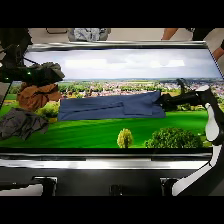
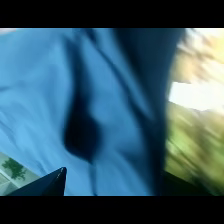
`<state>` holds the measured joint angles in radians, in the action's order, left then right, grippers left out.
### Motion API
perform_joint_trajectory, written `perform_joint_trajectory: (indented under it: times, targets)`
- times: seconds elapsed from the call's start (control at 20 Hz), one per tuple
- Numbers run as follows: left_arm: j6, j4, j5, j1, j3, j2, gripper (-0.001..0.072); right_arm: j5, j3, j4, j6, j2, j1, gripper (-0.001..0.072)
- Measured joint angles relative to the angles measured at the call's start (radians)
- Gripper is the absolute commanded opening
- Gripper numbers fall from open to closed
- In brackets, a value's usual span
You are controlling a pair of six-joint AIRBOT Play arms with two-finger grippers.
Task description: Fold the shirts.
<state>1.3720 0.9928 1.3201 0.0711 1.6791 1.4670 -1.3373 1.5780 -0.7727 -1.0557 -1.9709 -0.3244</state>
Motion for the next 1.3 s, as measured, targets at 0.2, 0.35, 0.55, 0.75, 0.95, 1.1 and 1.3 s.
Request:
perform_joint_trajectory:
  times: [0.2, 0.35, 0.55, 0.75, 0.95, 1.1, 1.3]
  targets:
    - [-0.002, 0.000, -0.011, -0.095, 0.000, -0.006, 0.0609, 0.053, -0.002, 0.017, -0.011, -0.008, 0.086, 0.0413]
    - [-0.003, 0.000, -0.015, -0.163, 0.000, 0.014, 0.0424, 0.071, -0.005, -0.002, -0.021, -0.007, 0.128, 0.0041]
    - [-0.003, 0.001, -0.025, -0.261, -0.003, 0.075, 0.0026, 0.057, 0.005, 0.012, 0.004, 0.075, 0.145, 0.0041]
    - [0.010, -0.018, -0.101, -0.380, -0.045, 0.184, 0.0025, 0.005, 0.008, -0.014, 0.011, 0.235, 0.152, 0.0041]
    - [0.023, -0.146, -0.183, -0.470, -0.086, 0.293, 0.0024, -0.093, 0.008, -0.084, -0.024, 0.405, 0.152, 0.0041]
    - [0.024, -0.275, -0.272, -0.540, -0.096, 0.358, 0.0024, -0.163, 0.008, -0.124, -0.053, 0.518, 0.154, 0.0041]
    - [0.023, -0.409, -0.370, -0.634, -0.100, 0.439, 0.0025, -0.235, 0.008, -0.151, -0.094, 0.646, 0.154, 0.0041]
